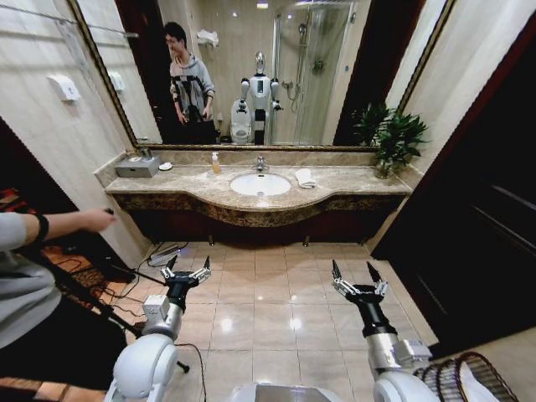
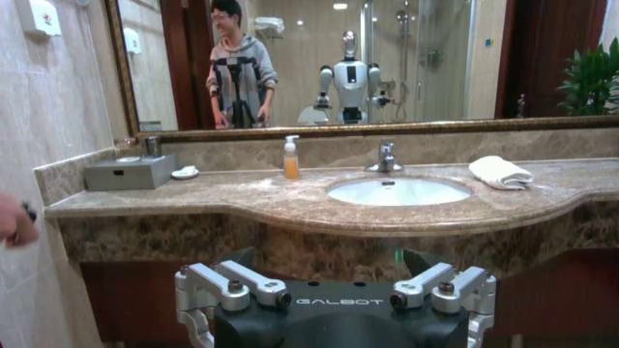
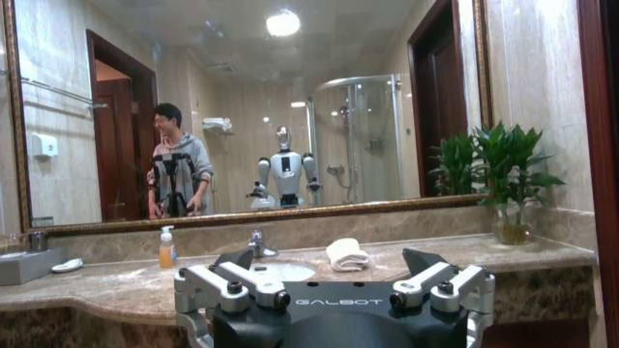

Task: Pick up the towel from the sink counter and wipe the mirror surface.

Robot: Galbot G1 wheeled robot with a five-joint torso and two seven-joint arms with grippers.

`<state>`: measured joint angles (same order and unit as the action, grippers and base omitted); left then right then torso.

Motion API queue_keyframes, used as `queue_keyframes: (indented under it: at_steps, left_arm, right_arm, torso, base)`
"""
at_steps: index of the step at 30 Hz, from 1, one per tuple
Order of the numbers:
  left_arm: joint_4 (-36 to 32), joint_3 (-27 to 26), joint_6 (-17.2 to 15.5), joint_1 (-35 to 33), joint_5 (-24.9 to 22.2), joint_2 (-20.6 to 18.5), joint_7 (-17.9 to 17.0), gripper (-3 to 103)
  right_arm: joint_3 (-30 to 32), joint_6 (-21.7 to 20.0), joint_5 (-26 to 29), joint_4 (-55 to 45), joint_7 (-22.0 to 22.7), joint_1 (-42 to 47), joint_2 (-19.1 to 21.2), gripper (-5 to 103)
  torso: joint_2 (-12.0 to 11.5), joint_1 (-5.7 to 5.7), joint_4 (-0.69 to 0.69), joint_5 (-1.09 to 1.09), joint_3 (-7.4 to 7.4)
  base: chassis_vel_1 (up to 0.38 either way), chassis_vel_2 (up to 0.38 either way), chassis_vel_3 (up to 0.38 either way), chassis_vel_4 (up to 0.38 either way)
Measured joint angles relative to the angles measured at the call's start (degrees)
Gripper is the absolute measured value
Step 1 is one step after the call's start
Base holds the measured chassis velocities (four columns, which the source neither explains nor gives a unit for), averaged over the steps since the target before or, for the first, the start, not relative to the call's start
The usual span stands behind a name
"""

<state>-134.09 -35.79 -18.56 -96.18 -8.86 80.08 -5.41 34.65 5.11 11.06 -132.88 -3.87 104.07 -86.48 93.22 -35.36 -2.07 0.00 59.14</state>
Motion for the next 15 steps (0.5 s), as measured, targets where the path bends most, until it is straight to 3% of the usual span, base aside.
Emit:
queue_keyframes:
  at_steps: [15]
  left_arm:
    - [0.00,0.00,0.00,0.00,0.00,0.00,0.00,100]
  right_arm:
    - [0.00,0.00,0.00,0.01,0.01,0.00,0.00,100]
  torso:
    - [0.00,0.00,0.00,0.00,0.00]
  base:
    - [0.000,0.000,0.000,0.000]
